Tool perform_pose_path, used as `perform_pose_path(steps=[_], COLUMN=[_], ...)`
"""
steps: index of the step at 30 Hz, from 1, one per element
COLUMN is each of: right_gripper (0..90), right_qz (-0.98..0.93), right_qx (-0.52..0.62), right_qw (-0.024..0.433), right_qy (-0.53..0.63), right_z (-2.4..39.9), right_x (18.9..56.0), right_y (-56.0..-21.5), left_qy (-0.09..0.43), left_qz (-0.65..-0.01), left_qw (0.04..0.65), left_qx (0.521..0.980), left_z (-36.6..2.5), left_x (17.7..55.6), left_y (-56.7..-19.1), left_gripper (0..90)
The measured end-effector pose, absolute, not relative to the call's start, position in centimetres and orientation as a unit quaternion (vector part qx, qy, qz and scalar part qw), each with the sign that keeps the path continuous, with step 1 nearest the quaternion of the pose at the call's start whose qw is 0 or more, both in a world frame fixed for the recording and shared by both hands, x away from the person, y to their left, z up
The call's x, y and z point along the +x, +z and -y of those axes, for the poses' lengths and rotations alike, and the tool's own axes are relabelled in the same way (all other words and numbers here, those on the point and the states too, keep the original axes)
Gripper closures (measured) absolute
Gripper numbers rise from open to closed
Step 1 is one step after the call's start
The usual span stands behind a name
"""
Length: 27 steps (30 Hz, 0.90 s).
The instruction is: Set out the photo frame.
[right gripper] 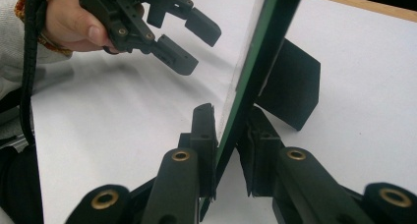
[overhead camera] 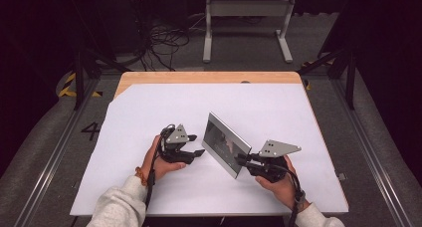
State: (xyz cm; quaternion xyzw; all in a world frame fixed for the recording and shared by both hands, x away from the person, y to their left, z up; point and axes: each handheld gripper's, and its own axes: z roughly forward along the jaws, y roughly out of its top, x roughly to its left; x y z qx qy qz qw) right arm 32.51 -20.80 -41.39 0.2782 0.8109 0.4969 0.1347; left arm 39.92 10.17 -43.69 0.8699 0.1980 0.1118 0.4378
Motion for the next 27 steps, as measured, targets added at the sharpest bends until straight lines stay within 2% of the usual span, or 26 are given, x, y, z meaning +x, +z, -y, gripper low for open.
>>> perform_pose_path(steps=[13,19,20,21,22,27], right_gripper=[76.5,67.9,68.3,75.1,76.6,77.4], right_qz=[-0.815,-0.825,-0.827,-0.831,-0.832,-0.833], right_qx=[0.274,0.27,0.27,0.268,0.267,0.265], right_qw=[0.15,0.152,0.153,0.152,0.153,0.151], right_qy=[0.489,0.472,0.468,0.464,0.461,0.461], right_z=[20.8,20.6,20.5,20.4,20.3,20.4], right_x=[32.2,31.9,31.9,31.9,31.9,32.1], right_y=[-41.3,-41.5,-41.6,-41.9,-41.9,-42.0], left_qy=[0.106,0.084,0.081,0.08,0.074,0.061], left_qz=[-0.205,-0.203,-0.202,-0.203,-0.201,-0.197], left_qw=[0.448,0.454,0.453,0.454,0.454,0.453], left_qx=[0.864,0.863,0.865,0.864,0.865,0.867], left_z=[-8.6,-8.0,-7.8,-7.6,-7.4,-6.9], left_x=[41.7,42.4,42.5,42.6,42.8,43.1], left_y=[-43.7,-44.0,-44.1,-44.1,-44.2,-44.3], left_gripper=[23.0,20.8,20.5,20.0,19.6,16.7])
